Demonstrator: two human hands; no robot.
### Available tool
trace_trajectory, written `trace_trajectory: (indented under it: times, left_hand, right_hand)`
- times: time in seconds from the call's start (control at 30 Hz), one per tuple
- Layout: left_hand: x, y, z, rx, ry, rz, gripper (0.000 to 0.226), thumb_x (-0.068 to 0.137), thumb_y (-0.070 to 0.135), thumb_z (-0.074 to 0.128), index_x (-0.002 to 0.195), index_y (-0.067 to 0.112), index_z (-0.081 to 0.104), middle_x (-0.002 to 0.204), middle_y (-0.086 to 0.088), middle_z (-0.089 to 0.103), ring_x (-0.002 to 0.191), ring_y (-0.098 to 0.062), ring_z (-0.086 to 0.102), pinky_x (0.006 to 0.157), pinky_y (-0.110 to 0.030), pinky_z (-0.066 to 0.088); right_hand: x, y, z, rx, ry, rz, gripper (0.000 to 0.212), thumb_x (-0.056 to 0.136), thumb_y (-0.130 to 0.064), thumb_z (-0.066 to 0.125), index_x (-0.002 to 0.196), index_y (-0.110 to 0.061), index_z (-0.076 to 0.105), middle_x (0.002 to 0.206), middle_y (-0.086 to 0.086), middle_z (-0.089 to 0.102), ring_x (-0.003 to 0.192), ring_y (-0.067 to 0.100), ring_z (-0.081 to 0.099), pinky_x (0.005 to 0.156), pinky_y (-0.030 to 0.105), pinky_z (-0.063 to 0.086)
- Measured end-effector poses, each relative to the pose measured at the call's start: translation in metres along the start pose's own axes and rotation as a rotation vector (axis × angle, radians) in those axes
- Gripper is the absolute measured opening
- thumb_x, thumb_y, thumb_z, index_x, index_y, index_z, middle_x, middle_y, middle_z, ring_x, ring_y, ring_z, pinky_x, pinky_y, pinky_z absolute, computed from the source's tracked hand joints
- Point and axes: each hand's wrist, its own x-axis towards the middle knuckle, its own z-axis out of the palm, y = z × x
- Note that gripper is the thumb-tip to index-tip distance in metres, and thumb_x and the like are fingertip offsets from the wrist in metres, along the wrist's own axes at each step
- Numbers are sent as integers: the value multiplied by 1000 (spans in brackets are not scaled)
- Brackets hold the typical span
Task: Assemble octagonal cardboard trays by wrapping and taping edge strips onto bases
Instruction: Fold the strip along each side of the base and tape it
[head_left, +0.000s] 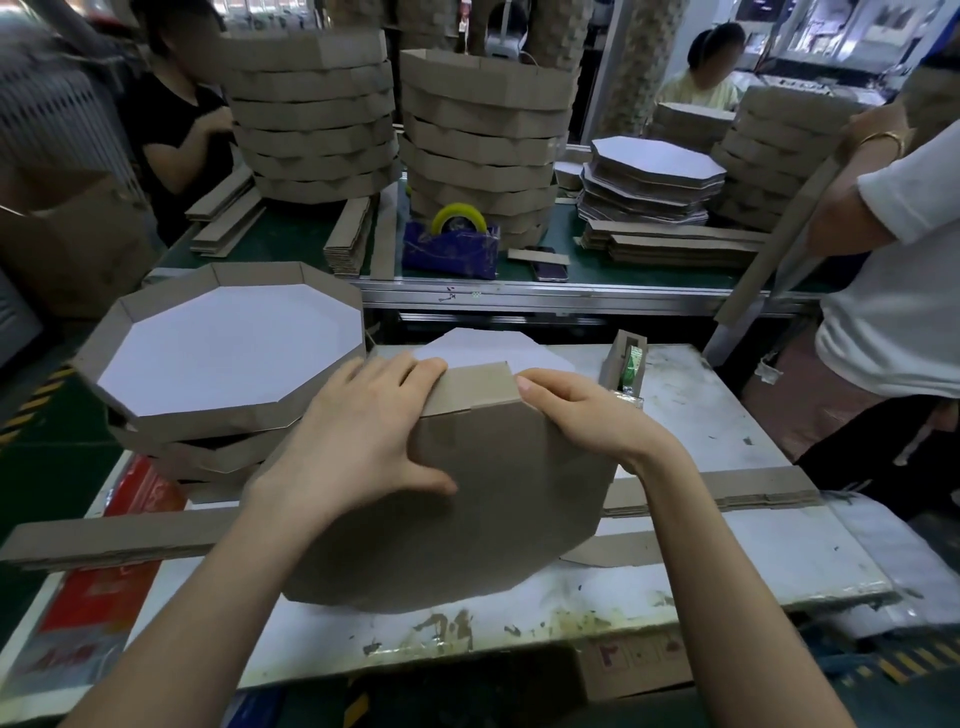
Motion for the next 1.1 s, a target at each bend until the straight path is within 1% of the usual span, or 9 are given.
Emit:
trace_trajectory:
  times: [0.07, 0.17, 0.3, 0.4, 0.5, 0.6, 0.7, 0.93, 1.1]
  left_hand:
    - [4, 14, -4, -19, 61, -3, 110, 62, 89, 50, 150, 29, 24, 144, 7, 43, 129, -17, 41, 108, -36, 32]
    - [15, 34, -4, -64, 88, -7, 101, 70, 86, 47, 150, 31, 24, 141, 8, 47, 124, -15, 48, 94, -35, 45]
    - [11, 32, -6, -76, 100, -9, 95, 68, 87, 45, 147, 36, 32, 137, 13, 52, 118, -12, 53, 85, -31, 46]
    - [-2, 25, -9, -162, 159, -36, 101, 64, 93, 34, 146, 35, 37, 131, 11, 58, 110, -15, 58, 82, -33, 49]
    - [-11, 18, -3, -274, 210, -86, 101, 63, 94, 38, 145, 35, 38, 135, 10, 56, 113, -15, 58, 86, -35, 50]
    - [-19, 12, 12, -399, 189, -159, 103, 62, 90, 45, 148, 36, 31, 141, 9, 51, 121, -16, 52, 95, -38, 47]
    - [-27, 8, 28, -481, 203, -215, 103, 61, 85, 49, 148, 34, 32, 142, 7, 50, 123, -18, 50, 97, -39, 45]
    - [-32, -3, 29, -420, 229, -127, 95, 72, 82, 50, 149, 31, 28, 134, 6, 46, 120, -15, 44, 96, -38, 42]
    - [-30, 1, 22, -471, 202, -52, 82, 76, 73, 48, 143, 26, 44, 125, 6, 48, 115, -14, 47, 96, -40, 46]
  right_hand:
    - [2, -6, 0, -24, -54, -30, 26, 106, -35, 42, 96, -24, 64, 82, -21, 59, 81, -1, 54, 78, 17, 40]
    - [2, -13, 4, -16, -89, -67, 28, 105, -34, 44, 84, -28, 62, 74, -24, 58, 75, -4, 52, 76, 12, 41]
    - [3, -9, 0, 9, -25, -37, 56, 100, -46, 47, 89, 7, 63, 82, 21, 58, 77, 18, 52, 80, 42, 46]
    - [0, -8, -11, -8, -16, -25, 69, 88, -61, 52, 78, 7, 52, 70, 12, 40, 65, 21, 39, 63, 34, 32]
    - [-2, -12, -23, -9, -42, -54, 53, 88, -60, 58, 66, -12, 56, 61, 4, 43, 55, 15, 41, 53, 23, 32]
    - [-2, -20, -31, -28, -12, -97, 32, 89, -48, 67, 82, -18, 74, 70, 1, 68, 61, 7, 58, 53, 15, 42]
    - [1, -27, -27, -103, -49, -113, 14, 91, -32, 70, 92, -19, 77, 80, -2, 74, 69, 7, 64, 62, 18, 48]
    - [7, -33, -8, -149, -23, -126, 16, 91, -31, 71, 95, -16, 77, 86, 5, 75, 79, 26, 67, 73, 36, 55]
    - [8, -36, -5, -142, -14, -120, 21, 91, -37, 68, 93, -18, 77, 84, 2, 75, 75, 15, 67, 69, 28, 52]
